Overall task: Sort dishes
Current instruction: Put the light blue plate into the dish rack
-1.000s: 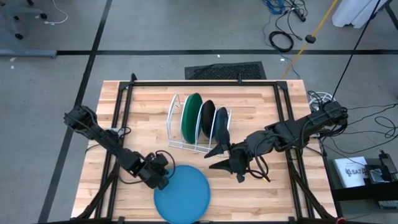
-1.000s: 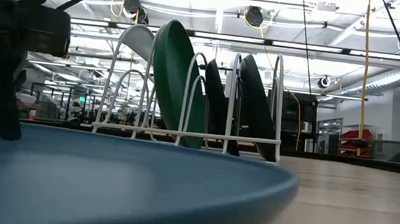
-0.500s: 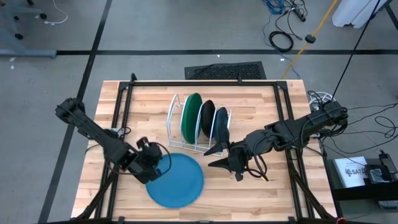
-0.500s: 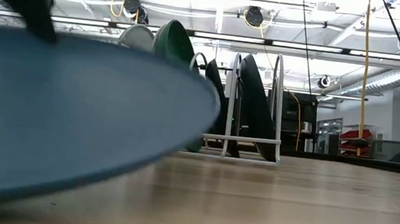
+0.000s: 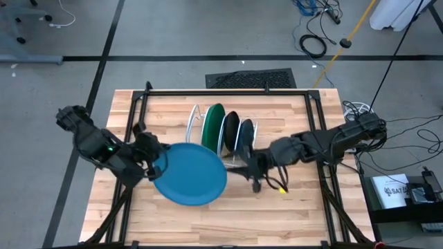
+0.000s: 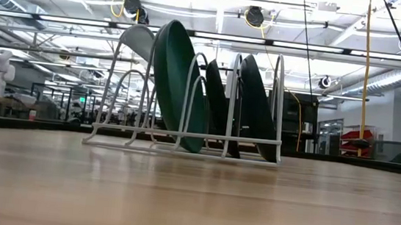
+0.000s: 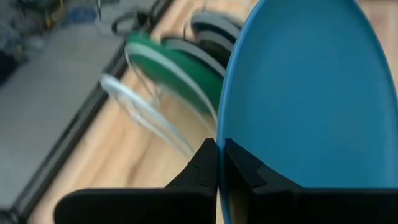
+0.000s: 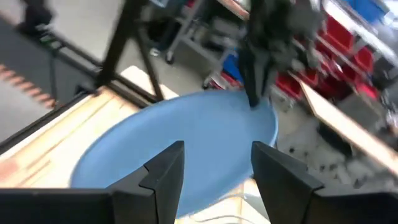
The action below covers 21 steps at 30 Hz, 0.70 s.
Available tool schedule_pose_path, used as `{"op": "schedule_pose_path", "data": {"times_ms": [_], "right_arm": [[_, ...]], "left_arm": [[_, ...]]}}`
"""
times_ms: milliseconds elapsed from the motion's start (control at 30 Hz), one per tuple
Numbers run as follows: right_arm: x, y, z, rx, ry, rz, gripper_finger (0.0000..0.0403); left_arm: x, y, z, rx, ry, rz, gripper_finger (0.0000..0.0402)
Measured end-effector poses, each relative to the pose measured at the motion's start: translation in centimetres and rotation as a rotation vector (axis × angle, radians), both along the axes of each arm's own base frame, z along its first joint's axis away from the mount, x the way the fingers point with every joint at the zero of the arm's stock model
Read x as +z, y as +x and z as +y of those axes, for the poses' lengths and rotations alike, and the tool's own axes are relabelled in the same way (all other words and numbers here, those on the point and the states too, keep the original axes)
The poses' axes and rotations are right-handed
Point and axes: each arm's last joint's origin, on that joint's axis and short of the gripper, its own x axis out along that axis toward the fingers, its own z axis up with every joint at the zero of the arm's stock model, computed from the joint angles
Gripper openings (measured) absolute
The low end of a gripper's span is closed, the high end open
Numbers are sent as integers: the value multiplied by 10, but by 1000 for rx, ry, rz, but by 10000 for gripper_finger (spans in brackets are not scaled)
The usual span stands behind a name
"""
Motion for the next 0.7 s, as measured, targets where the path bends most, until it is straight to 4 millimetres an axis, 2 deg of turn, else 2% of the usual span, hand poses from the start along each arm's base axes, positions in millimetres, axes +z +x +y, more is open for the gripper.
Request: {"op": "schedule_pose_path", "data": {"times_ms": [100,200,400,700], "right_arm": [[2,6,-13,-57,98,-20,180],[7,10,-27,-115,243,-60,186],[13,14,-51,-163,476,-39,204],[3,26,-68,-146,598,26,209]], "left_arm": [[19,-2,4,-27,48,-57,12],[27,-2,8,-27,86,-80,12],[28,-1,11,-26,135,-73,12],[29,0,12,-32,207,-77,12]]}}
